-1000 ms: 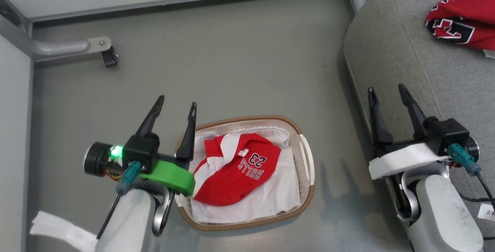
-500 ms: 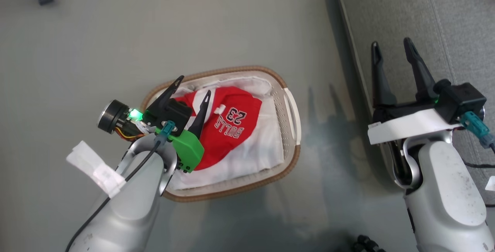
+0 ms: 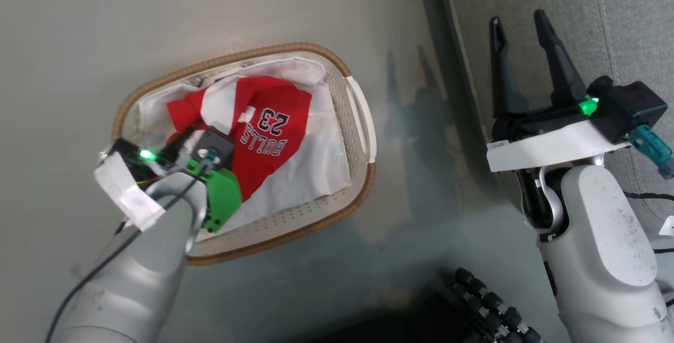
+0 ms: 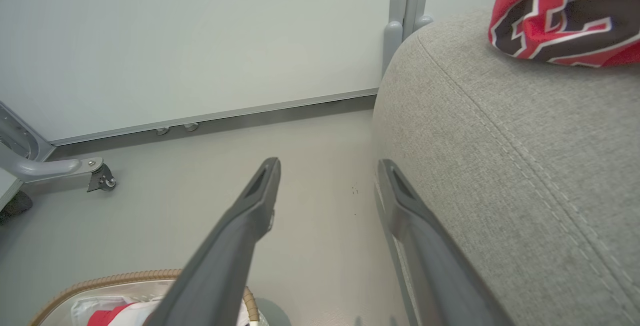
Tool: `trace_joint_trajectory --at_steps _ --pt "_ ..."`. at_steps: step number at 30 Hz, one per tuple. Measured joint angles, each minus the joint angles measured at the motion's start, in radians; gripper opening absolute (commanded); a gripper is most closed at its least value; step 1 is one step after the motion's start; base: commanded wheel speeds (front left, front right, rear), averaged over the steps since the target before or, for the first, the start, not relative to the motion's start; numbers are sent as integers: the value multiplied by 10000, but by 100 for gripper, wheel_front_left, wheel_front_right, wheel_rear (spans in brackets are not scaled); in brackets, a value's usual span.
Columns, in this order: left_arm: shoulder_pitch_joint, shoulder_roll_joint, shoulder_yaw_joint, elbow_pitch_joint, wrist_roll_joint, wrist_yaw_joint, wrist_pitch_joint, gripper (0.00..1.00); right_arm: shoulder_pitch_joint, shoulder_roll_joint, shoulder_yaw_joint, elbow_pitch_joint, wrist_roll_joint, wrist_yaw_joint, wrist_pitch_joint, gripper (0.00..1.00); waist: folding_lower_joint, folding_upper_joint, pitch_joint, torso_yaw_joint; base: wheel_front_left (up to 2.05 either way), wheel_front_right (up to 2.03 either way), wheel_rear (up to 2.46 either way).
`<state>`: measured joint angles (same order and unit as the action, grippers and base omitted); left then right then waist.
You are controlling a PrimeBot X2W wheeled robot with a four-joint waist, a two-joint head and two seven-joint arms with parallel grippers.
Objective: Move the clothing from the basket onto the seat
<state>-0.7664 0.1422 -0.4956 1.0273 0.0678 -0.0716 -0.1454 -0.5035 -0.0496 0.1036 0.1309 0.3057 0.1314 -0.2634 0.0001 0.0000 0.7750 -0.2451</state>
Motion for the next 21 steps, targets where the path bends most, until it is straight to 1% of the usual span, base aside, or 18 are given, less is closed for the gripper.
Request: trace_joint_trajectory --at_steps 3,5,11,18,19,20,21 --pt "-309 130 178 428 -58 493 278 100 -32 2 33 -65 94 0 0 100 0 0 340 -227 0 0 0" --pt "-447 165 240 617 -100 656 389 100 -95 0 42 -86 132 0 0 100 0 0 539 -353 0 0 0" --pt "-740 157 263 980 -234 685 366 100 -216 2 79 -159 215 0 0 100 0 0 1047 -664 0 0 0" --pt "-999 79 240 1239 -420 723 219 100 -386 4 163 -188 314 0 0 100 0 0 1317 -814 0 0 0" --pt "-1040 77 232 1289 -449 759 205 89 -386 4 169 -186 314 0 0 100 0 0 1321 -818 0 0 0" --pt "-1058 73 232 1323 -476 805 178 53 -388 4 171 -182 313 0 0 100 -1 0 1317 -815 0 0 0" --pt "-1062 61 263 1367 -514 815 107 30 -394 4 167 -165 313 0 0 100 0 0 1301 -807 0 0 0"
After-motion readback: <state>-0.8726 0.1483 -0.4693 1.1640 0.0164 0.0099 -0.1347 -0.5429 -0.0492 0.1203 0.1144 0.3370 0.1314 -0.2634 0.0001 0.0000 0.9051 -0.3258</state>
